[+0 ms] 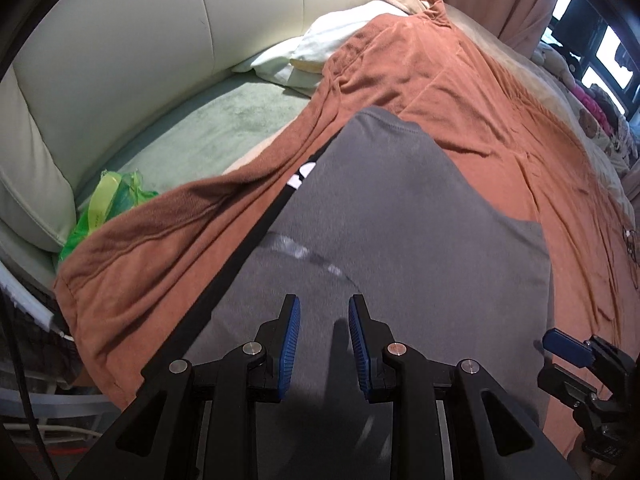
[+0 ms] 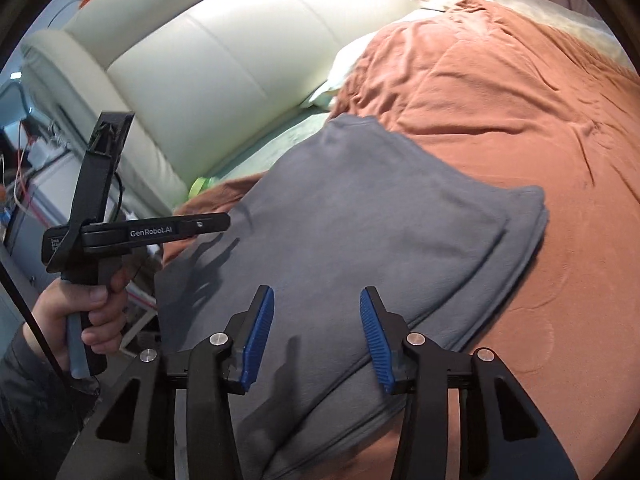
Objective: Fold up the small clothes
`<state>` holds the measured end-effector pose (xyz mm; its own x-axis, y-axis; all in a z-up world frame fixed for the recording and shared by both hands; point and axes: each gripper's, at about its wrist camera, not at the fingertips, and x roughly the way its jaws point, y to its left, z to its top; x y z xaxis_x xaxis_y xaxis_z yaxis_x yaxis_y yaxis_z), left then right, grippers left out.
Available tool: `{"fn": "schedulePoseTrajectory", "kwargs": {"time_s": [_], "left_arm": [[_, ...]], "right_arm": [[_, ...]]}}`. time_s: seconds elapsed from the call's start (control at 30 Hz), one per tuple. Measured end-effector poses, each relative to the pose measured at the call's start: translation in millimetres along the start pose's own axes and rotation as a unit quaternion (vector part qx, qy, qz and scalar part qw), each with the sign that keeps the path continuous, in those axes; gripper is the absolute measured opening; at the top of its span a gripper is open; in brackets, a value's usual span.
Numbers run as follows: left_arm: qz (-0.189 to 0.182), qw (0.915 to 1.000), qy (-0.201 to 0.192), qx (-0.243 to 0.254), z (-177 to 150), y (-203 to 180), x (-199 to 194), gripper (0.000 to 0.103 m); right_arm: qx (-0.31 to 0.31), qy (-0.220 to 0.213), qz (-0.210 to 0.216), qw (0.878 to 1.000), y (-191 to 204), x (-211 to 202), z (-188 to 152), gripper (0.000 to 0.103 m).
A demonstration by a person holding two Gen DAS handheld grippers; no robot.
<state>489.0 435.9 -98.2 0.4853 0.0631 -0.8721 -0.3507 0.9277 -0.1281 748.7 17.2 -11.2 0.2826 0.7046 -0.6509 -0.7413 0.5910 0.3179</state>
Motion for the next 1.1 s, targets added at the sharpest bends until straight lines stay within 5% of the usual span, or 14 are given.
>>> {"fn": "schedulePoseTrajectory", "kwargs": {"time_s": [0.2, 0.63, 1.1], "left_arm": [[0.003, 0.9999, 0.011, 0.0, -35.6, -1.1, 1.6, 0.027], [-0.022, 0.9996, 0.002, -0.018, -93.8, -11.0, -36.3, 0.03], [-0.041, 0.9989, -0.014, 0.015, -138.2, -72.0, -65.1, 0.03]], "right_arm": [[-0.039, 0.058, -0.028, 0.997, 7.7, 25.2, -18.6, 0.035], [-0.006, 0.05, -0.016, 0.999, 11.5, -3.0, -60.1, 0.035], [0.04, 0.038, -0.007, 0.998, 6.2, -44.3, -83.8, 0.035]]}}
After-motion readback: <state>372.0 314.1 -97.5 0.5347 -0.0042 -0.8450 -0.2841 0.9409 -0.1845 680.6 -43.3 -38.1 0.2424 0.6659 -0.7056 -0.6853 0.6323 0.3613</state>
